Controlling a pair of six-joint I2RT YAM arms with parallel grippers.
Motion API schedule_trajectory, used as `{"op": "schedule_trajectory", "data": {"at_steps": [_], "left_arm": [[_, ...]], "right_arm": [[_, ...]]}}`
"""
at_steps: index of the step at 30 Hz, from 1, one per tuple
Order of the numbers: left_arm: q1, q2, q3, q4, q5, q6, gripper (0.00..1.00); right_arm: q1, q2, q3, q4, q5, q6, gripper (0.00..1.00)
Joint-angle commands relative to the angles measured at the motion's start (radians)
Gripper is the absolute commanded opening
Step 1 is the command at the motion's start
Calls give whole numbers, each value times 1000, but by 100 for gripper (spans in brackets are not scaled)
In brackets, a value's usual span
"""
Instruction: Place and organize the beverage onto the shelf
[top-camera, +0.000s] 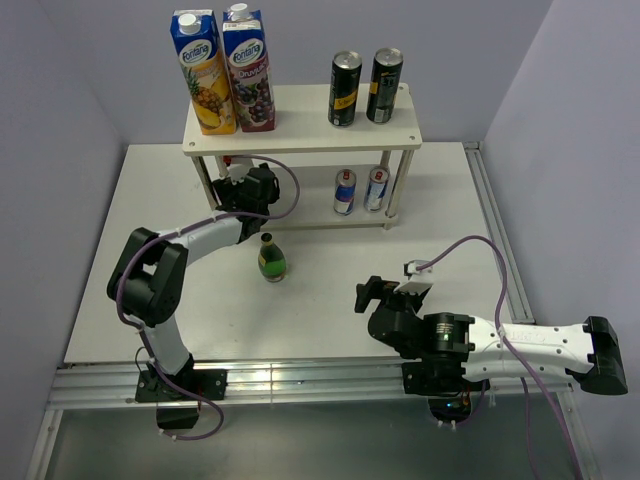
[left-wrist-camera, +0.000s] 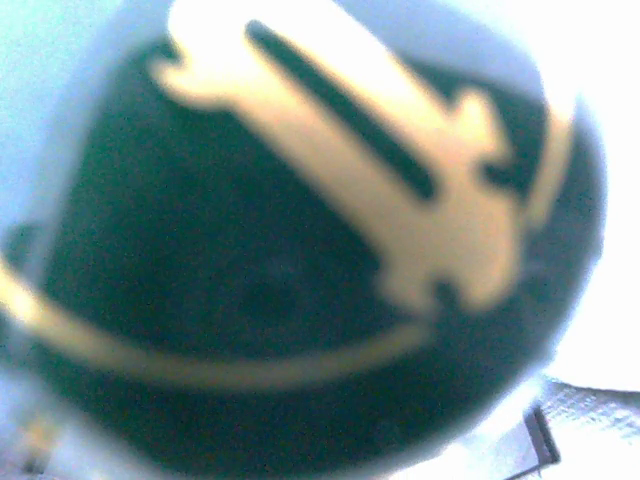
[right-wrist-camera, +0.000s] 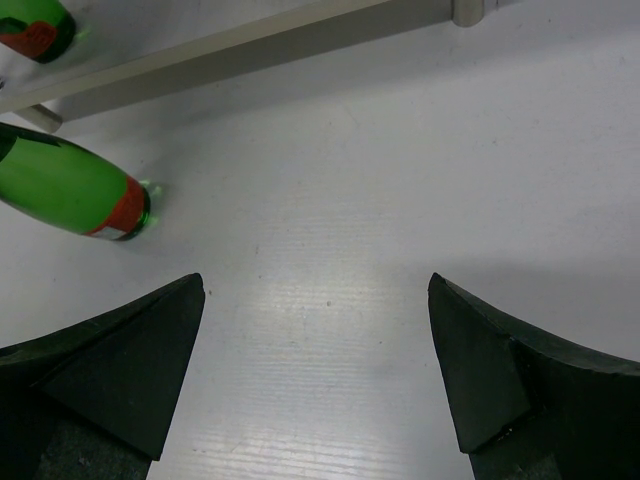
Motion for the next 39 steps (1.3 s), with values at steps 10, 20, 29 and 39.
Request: {"op": "schedule_trajectory", "data": {"at_steps": [10,20,29,39], "left_arm": [[-2,-147,9,-34,-128,-3,99],[-36,-242,-29,-95,-131,-14,99],[-132,-468,-141,-130,-173,-17,99],[-183,-584,-205,-273,-99,-95,99]], "right_arm": [[7,0,5,0,55,29,100],[7,-3,4,-1,56,31,100],[7,3,7,0,53,28,100],[7,5,10,-6,55,34,100]]}}
